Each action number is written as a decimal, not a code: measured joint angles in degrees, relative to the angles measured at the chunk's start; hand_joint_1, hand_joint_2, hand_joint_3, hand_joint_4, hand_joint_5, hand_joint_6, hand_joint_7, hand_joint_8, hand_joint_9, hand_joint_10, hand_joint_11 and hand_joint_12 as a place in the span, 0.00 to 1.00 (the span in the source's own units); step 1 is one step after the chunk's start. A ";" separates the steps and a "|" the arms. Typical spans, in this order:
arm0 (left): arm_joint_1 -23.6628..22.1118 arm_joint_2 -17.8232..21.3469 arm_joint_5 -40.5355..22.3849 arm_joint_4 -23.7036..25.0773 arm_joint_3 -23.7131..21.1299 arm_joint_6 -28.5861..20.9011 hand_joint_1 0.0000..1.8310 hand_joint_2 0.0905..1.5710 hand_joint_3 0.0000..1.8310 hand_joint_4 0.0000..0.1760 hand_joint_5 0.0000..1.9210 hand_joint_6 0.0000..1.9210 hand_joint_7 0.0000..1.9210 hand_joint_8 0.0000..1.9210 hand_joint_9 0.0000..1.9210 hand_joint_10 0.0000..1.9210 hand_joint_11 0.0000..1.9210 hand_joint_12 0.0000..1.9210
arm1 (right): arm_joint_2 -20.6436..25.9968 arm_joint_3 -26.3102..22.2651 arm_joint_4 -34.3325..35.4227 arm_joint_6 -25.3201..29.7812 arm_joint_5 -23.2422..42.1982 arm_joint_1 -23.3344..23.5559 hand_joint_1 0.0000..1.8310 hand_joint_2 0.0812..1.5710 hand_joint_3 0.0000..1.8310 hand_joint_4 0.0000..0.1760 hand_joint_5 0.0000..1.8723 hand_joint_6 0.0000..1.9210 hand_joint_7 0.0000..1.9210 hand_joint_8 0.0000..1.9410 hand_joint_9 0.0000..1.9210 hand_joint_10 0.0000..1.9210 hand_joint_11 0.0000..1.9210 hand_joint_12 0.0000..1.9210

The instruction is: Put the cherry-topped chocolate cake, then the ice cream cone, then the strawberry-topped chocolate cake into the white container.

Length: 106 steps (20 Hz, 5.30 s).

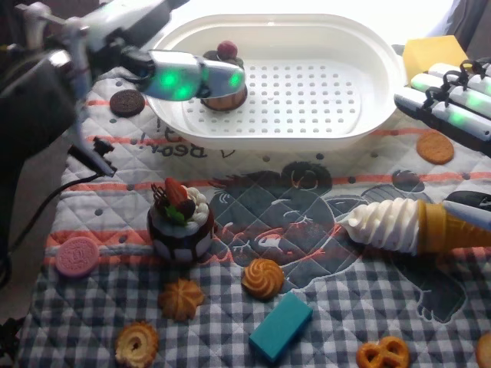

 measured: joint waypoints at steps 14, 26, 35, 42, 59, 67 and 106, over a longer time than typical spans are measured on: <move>12.13 11.04 -23.87 8.33 -14.23 -6.84 0.36 0.76 0.00 0.78 0.07 0.00 0.07 0.00 0.07 0.04 0.00 0.62 | -4.00 3.56 -2.51 9.53 -0.85 -4.92 0.31 0.79 0.00 0.00 0.00 0.00 0.00 0.00 0.00 0.14 0.00 0.73; 14.56 12.46 -27.56 8.17 -15.76 -7.15 0.36 0.77 0.00 0.68 0.08 0.00 0.07 0.00 0.06 0.01 0.00 0.38 | -10.56 8.55 0.02 11.19 -6.32 -4.09 0.52 0.83 0.00 0.00 0.20 0.27 0.26 0.44 0.24 0.72 0.24 0.95; 17.33 13.64 -29.20 7.08 -16.76 -7.15 0.37 0.79 0.00 0.40 0.08 0.00 0.07 0.00 0.06 0.00 0.00 0.42 | -4.76 5.62 -2.80 10.93 -1.81 -1.16 0.65 0.81 0.00 0.00 0.30 0.73 0.42 0.79 0.48 0.84 0.46 1.00; 20.22 13.81 -29.64 6.10 -17.92 -7.21 0.39 0.78 0.00 0.51 0.08 0.00 0.06 0.00 0.03 0.01 0.00 0.26 | -7.63 10.36 -2.60 5.01 -3.21 12.90 0.66 0.79 0.00 0.00 0.34 0.67 0.43 0.78 0.42 0.83 0.39 1.00; 20.96 12.28 -29.46 6.78 -17.38 -9.97 0.36 0.80 0.00 0.35 0.08 0.00 0.03 0.00 0.03 0.01 0.00 0.22 | -28.02 31.82 3.98 -0.74 -32.72 28.46 0.41 0.75 0.00 0.09 0.00 0.03 0.00 0.01 0.00 0.02 0.00 0.10; 24.02 15.06 -30.01 6.21 -19.65 -10.67 0.36 0.77 0.00 0.62 0.05 0.00 0.00 0.00 0.00 0.00 0.00 0.03 | -17.33 19.39 3.45 -0.74 -27.08 25.22 0.35 0.72 0.01 0.07 0.00 0.00 0.00 0.00 0.01 0.15 0.00 0.81; 17.66 12.63 -14.67 11.63 -15.54 -10.80 0.71 0.76 0.00 0.00 0.37 0.70 0.41 0.68 0.39 0.77 0.31 0.90 | -1.31 1.16 -3.41 8.74 -3.96 -2.08 0.32 0.75 0.00 0.00 0.00 0.00 0.00 0.00 0.00 0.00 0.00 0.13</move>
